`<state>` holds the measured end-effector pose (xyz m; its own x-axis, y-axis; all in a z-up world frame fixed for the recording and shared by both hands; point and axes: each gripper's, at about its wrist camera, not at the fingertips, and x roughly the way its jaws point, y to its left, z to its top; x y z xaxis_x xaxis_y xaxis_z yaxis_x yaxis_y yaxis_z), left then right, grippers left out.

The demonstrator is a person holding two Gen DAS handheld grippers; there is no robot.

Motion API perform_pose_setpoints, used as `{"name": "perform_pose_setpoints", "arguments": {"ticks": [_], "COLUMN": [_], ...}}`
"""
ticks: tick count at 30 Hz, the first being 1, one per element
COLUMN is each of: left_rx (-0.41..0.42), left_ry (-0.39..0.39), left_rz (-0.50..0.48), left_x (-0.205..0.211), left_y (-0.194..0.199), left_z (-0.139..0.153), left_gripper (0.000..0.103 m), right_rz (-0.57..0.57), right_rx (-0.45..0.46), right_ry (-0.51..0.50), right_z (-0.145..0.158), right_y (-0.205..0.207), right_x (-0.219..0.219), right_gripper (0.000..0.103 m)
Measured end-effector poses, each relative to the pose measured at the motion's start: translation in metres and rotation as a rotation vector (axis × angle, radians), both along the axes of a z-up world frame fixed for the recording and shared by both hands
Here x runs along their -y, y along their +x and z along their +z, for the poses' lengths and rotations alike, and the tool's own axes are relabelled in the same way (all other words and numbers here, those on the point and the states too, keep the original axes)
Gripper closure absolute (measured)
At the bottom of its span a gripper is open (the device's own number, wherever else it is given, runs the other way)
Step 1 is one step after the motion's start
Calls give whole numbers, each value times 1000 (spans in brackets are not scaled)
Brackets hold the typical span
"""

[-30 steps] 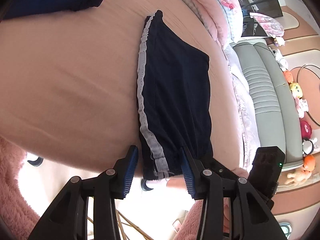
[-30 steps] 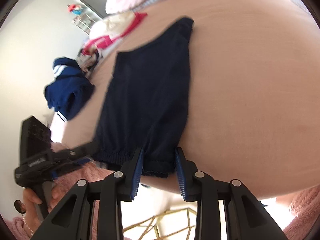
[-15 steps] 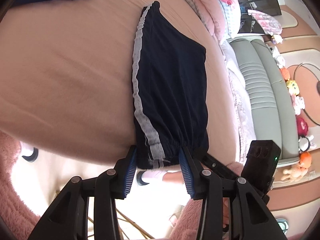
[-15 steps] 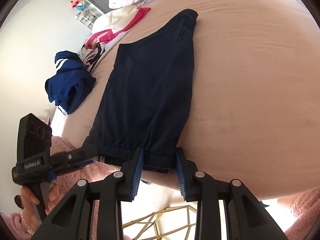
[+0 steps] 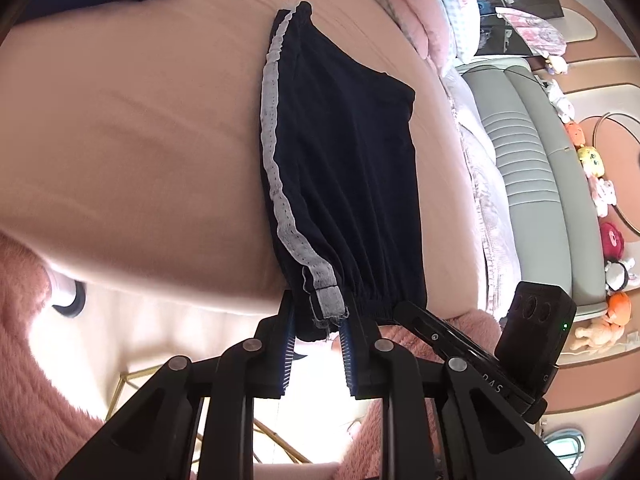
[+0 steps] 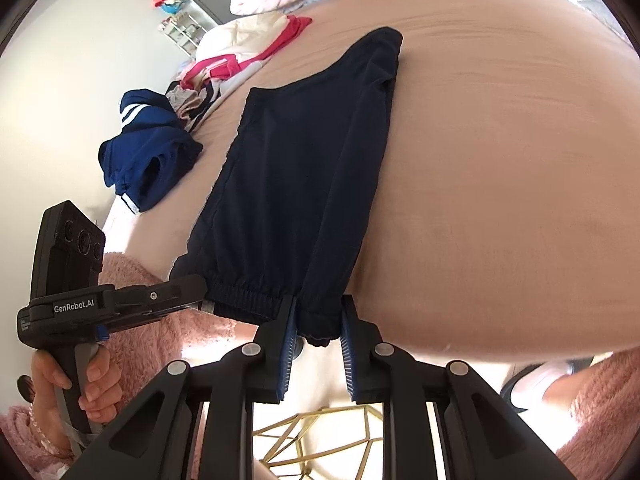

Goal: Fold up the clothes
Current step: 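Lift the hem end and fold it toward the waistband with both grippers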

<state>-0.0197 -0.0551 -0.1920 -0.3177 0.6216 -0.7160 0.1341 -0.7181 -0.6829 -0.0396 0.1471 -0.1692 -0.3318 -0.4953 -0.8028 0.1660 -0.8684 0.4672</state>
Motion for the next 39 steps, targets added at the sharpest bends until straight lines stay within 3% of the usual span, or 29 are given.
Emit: {"name": "perform_pose_setpoints", "arguments": {"ticks": [16, 25, 32, 39], "left_rx": [33, -44, -78, -53], "left_ry": [17, -30, 35, 85], "left_rz": [-5, -31, -17, 8], "left_x": [2, -3, 6, 15], "left_y": [5, 3, -25, -56], "left_z": [-6, 19, 30, 20], "left_gripper": [86, 86, 85, 86], "right_rz": [5, 7, 14, 13], "right_rx": [51, 1, -88, -36], "right_ry": [-42, -27, -36, -27], "right_z": [-1, 18, 52, 37], "right_y": [10, 10, -15, -51], "right_x": [-10, -11, -11, -9], "right_gripper": [84, 84, 83, 83]}}
